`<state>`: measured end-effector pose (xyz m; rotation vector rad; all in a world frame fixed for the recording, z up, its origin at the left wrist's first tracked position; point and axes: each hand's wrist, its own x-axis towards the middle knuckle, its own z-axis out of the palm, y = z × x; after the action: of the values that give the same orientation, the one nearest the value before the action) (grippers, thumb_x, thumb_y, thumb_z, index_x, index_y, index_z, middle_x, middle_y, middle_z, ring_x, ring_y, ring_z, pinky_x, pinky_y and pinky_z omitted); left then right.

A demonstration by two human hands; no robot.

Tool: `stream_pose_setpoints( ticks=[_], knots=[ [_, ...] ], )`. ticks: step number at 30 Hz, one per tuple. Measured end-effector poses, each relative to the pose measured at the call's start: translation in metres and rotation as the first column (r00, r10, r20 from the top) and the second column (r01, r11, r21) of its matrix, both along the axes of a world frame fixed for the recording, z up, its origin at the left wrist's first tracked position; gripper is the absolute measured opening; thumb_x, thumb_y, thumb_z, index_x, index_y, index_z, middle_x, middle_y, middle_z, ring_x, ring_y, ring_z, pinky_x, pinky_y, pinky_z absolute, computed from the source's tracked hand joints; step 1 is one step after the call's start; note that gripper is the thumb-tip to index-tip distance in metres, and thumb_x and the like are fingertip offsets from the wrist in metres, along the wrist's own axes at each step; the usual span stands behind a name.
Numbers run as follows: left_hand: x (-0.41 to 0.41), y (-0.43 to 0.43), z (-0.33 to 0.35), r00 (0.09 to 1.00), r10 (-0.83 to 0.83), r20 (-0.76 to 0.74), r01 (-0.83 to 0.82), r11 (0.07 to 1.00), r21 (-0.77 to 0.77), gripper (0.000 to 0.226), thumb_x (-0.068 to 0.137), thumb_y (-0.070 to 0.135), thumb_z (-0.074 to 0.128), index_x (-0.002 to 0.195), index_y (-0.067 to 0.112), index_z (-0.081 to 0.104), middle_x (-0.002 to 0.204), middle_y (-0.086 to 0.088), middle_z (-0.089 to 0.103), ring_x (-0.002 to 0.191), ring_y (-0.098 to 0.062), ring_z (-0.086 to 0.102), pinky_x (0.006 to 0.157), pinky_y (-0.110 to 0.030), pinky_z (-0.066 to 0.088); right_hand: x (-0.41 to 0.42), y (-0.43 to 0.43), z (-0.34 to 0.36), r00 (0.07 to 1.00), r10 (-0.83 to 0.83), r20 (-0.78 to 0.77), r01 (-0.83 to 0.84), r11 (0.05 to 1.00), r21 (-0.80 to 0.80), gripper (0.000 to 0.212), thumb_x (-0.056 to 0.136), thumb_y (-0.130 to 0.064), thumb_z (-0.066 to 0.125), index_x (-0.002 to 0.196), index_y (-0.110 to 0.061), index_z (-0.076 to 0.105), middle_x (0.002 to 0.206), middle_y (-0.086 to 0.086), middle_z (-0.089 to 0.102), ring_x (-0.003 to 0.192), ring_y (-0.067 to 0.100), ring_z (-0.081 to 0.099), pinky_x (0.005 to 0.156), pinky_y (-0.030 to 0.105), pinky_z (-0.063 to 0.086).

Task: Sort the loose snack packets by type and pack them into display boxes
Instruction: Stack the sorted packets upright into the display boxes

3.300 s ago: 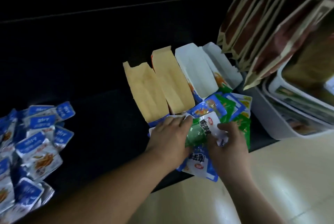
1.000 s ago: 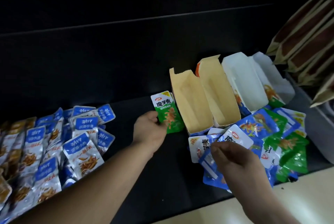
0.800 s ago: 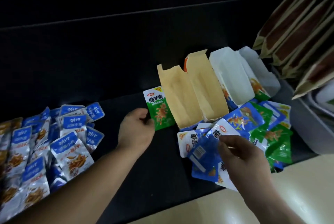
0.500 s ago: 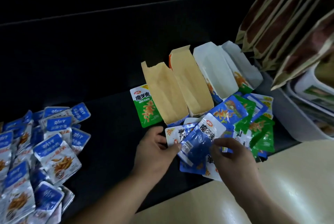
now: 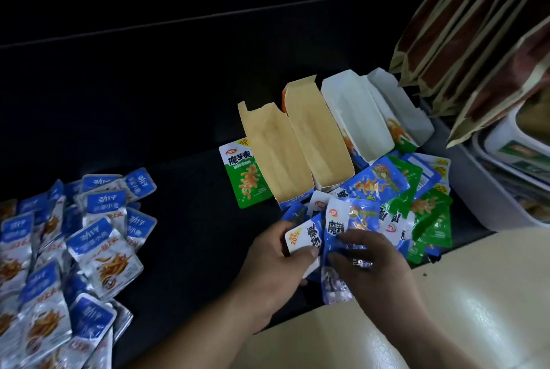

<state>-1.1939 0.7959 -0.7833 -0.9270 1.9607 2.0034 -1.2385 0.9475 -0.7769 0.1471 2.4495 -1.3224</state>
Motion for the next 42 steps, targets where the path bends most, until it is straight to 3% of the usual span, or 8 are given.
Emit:
stream_pose_setpoints(
  ticks=[8,11,13,16,19,29,35,42],
  knots=[
    [0.018,-0.041,0.030,0.973,0.220,-0.070,-0.199,0.952,0.232,0.016,0.095,0.007,0.066,0.090,0.009,0.081,0.092,-0.013,0.078,0.075,-0.024,0.067,0.068,-0.040,0.054,-0.006,-0.004,0.022,0.990,-0.139,0.020,0.140,0.966,-0.217,0.051,0.071,-0.016,0.092,0.110,-0.038,0.066,0.093,0.001,0.072,0.087,0.024,0.072,0.080,0.044,0.059],
    [0.020,-0.061,0.038,0.960,0.255,-0.116,-0.227,0.950,0.213,0.017,0.097,0.015,0.066,0.101,0.007,0.080,0.103,-0.015,0.079,0.097,-0.030,0.075,0.090,-0.045,0.057,-0.003,-0.013,0.031,0.997,-0.071,-0.010,0.065,0.959,-0.277,0.021,0.080,-0.018,0.087,0.097,-0.019,0.075,0.088,0.018,0.072,0.086,0.041,0.070,0.083,0.057,0.059],
    [0.021,-0.073,0.043,0.960,0.243,-0.136,-0.219,0.961,0.171,0.018,0.098,0.020,0.066,0.104,0.009,0.080,0.103,-0.014,0.079,0.100,-0.032,0.076,0.097,-0.051,0.057,-0.003,-0.018,0.035,0.998,-0.031,-0.046,0.017,0.960,-0.279,0.034,0.078,-0.035,0.086,0.085,-0.006,0.068,0.081,0.024,0.066,0.073,0.040,0.064,0.076,0.058,0.055],
    [0.024,-0.077,0.045,0.978,0.160,-0.133,-0.161,0.987,0.002,0.019,0.098,0.029,0.068,0.096,0.014,0.080,0.090,-0.007,0.081,0.087,-0.026,0.079,0.086,-0.050,0.063,-0.003,-0.030,0.038,0.994,0.001,-0.106,-0.026,0.970,-0.240,0.032,0.080,-0.027,0.085,0.071,-0.009,0.060,0.063,0.006,0.063,0.058,0.019,0.059,0.062,0.038,0.047],
    [0.026,-0.069,0.048,0.986,0.121,-0.118,-0.129,0.990,-0.060,0.028,0.098,0.036,0.066,0.090,0.012,0.079,0.082,-0.007,0.080,0.078,-0.028,0.078,0.070,-0.040,0.065,0.007,-0.049,0.035,0.992,0.039,-0.116,-0.067,0.967,-0.245,0.021,0.080,-0.014,0.081,0.074,-0.014,0.061,0.076,-0.002,0.073,0.077,0.012,0.070,0.077,0.037,0.055],
    [0.026,-0.081,0.043,0.987,0.156,-0.030,-0.131,0.904,0.406,0.055,0.102,0.059,0.039,0.120,0.022,0.076,0.118,-0.007,0.077,0.112,-0.029,0.072,0.091,-0.045,0.057,0.015,-0.062,0.032,0.971,0.225,0.080,-0.170,0.885,-0.433,0.024,0.093,-0.001,0.068,0.084,-0.023,0.073,0.066,0.005,0.068,0.060,0.021,0.060,0.060,0.032,0.049],
    [0.045,-0.088,0.030,0.992,0.051,-0.116,-0.004,0.926,0.378,0.035,0.096,0.008,0.067,0.129,0.022,0.069,0.125,-0.009,0.074,0.116,-0.032,0.071,0.104,-0.057,0.053,0.016,-0.081,0.025,0.998,0.067,0.021,-0.054,0.926,-0.374,0.021,0.082,-0.004,0.083,0.090,-0.021,0.075,0.079,-0.007,0.070,0.057,0.009,0.063,0.052,0.021,0.053],
    [0.054,-0.096,0.018,0.971,0.238,0.008,-0.235,0.952,0.195,0.030,0.091,0.003,0.074,0.114,0.022,0.072,0.106,-0.003,0.080,0.098,-0.026,0.077,0.091,-0.054,0.060,0.022,-0.098,0.008,0.989,0.143,-0.032,-0.146,0.950,-0.275,0.019,0.086,-0.015,0.080,0.103,-0.022,0.074,0.083,-0.011,0.075,0.072,-0.005,0.069,0.066,0.009,0.050]
  ],
)
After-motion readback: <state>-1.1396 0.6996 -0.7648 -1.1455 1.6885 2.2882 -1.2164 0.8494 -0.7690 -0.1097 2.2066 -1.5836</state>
